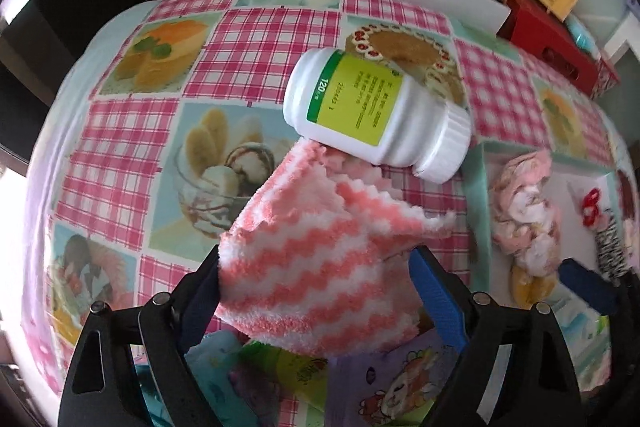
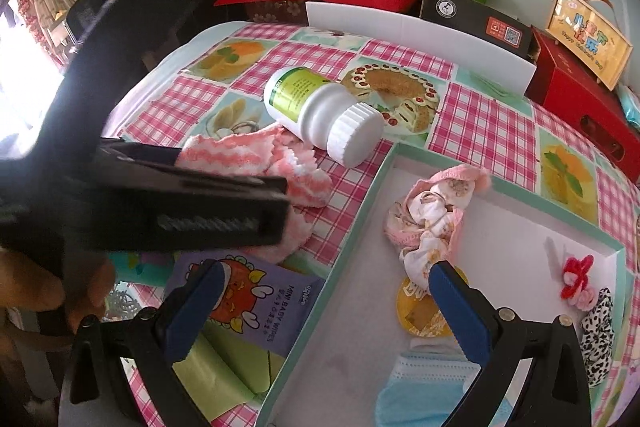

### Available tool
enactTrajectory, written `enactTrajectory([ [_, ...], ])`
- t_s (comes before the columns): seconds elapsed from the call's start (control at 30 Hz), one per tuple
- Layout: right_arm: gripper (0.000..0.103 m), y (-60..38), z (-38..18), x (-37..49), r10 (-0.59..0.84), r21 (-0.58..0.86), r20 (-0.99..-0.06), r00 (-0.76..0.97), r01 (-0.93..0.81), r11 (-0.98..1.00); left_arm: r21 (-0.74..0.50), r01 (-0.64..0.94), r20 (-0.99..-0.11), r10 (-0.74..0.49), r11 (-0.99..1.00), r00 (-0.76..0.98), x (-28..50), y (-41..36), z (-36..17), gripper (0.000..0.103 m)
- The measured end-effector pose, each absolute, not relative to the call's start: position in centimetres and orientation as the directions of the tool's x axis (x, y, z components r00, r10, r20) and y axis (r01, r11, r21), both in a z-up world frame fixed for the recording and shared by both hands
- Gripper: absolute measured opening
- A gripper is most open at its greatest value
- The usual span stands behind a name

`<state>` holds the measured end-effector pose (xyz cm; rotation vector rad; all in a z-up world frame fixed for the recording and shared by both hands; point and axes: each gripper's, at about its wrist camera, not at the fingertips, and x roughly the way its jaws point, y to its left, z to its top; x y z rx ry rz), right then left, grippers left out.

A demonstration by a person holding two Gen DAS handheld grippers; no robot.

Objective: Organize soft objects
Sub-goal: 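Lower the left gripper onto the pink-and-white striped cloth and close it, then lift the striped cloth with the left gripper while the right grasps the purple wipes pack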

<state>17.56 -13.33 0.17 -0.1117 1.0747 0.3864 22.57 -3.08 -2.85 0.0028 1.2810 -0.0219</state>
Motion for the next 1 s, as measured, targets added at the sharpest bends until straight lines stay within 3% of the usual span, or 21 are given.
enactTrajectory([
  [0.07, 0.103, -13.5, 0.1, 17.6, 0.251, 0.097, -0.874, 0.415, -0.357, 0.929, 0.001, 0.02, -0.958, -0.005, 1.0, 0.288, 22.6, -3.2, -2.9, 0.086],
  [0.2, 0.103, -13.8, 0.0, 17.7, 0.249, 0.1, -0.876, 0.413, -0.35, 0.932, 0.034, 0.016, -0.955, 0.027, 0.999, 0.295, 22.7, -3.4, -3.0, 0.057],
  [0.4, 0.103, -14.2, 0.1, 17.6, 0.26, 0.112, -0.873, 0.413, -0.349, 0.93, 0.018, -0.013, -0.947, 0.021, 1.0, 0.319, 22.5, -1.8, -2.3, 0.029],
  [0.6, 0.103, -13.9, 0.0, 17.3, 0.278, 0.119, -0.871, 0.405, -0.375, 0.92, -0.018, -0.067, -0.935, 0.007, 0.998, 0.353, 22.5, -0.2, -1.6, 0.02],
  [1.0, 0.103, -11.5, -0.2, 16.3, 0.31, 0.085, -0.863, 0.399, -0.49, 0.868, -0.059, -0.195, -0.905, 0.03, 0.979, 0.424, 21.6, 3.8, 0.9, 0.018],
])
